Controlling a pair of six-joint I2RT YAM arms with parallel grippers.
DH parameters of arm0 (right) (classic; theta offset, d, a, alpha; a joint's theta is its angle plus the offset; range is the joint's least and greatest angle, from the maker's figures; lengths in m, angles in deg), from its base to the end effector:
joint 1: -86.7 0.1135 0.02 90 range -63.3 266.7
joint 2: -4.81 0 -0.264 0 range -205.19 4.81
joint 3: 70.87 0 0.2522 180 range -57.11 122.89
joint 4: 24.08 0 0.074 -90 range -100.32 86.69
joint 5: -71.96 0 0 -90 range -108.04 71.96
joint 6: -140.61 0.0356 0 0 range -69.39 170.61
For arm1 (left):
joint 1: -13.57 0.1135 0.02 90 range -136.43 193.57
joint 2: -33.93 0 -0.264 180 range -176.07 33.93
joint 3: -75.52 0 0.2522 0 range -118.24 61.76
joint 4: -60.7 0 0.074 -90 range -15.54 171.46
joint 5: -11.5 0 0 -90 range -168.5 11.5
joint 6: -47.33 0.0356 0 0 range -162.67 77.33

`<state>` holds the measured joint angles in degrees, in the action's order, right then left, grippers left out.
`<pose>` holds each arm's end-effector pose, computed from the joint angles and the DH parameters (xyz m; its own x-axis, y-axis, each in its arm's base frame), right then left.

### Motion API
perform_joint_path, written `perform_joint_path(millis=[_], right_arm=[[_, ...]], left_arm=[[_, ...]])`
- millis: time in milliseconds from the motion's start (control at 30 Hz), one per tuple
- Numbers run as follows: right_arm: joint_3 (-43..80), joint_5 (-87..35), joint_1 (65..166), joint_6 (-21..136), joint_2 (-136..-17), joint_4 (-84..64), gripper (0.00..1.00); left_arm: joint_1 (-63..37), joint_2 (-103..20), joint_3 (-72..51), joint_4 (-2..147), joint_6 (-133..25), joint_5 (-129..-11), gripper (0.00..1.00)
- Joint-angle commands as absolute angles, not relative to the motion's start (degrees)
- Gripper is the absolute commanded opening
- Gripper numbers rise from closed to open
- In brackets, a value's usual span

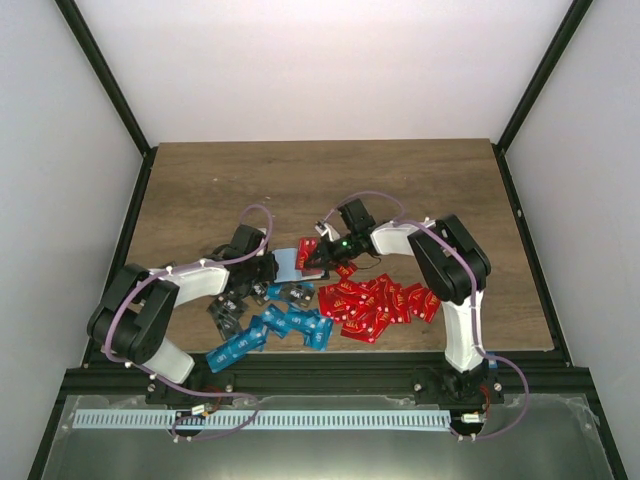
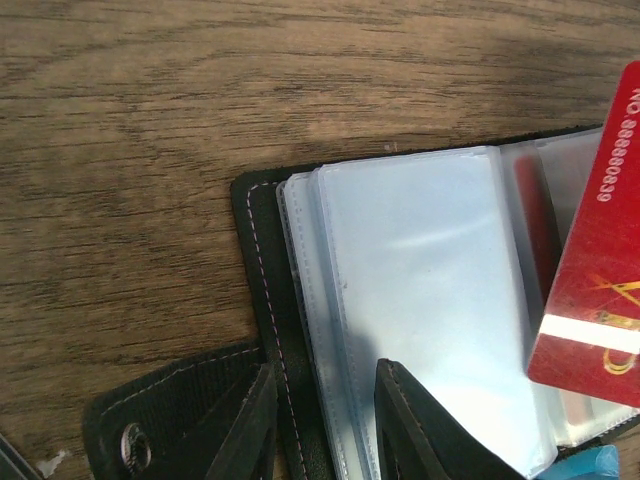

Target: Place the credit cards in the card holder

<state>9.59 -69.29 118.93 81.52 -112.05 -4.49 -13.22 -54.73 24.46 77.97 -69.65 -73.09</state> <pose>0.3203 0.2347 0.1195 -0.9627 -0.2268 -0.1478 -0.2428 0.4818 0.8420 0.2454 -0.1277 0.1340 -0.8762 -0.0636 -0.4778 0.1118 0.9374 -0.3298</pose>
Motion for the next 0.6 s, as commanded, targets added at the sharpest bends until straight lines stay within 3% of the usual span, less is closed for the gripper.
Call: perform_joint_path(millis=[0, 567], right_arm=[[10.0, -70.7, 119.8, 82.0, -114.2, -5.2, 0.01], [8.0, -65.8, 119.4, 82.5, -110.3, -5.8, 0.01]], left_arm=[[-13.3, -55.4, 23.9, 78.3, -69.8, -73.6, 0.3], [-13.4, -56.0, 24.0, 78.7, -70.1, -74.7, 0.26]])
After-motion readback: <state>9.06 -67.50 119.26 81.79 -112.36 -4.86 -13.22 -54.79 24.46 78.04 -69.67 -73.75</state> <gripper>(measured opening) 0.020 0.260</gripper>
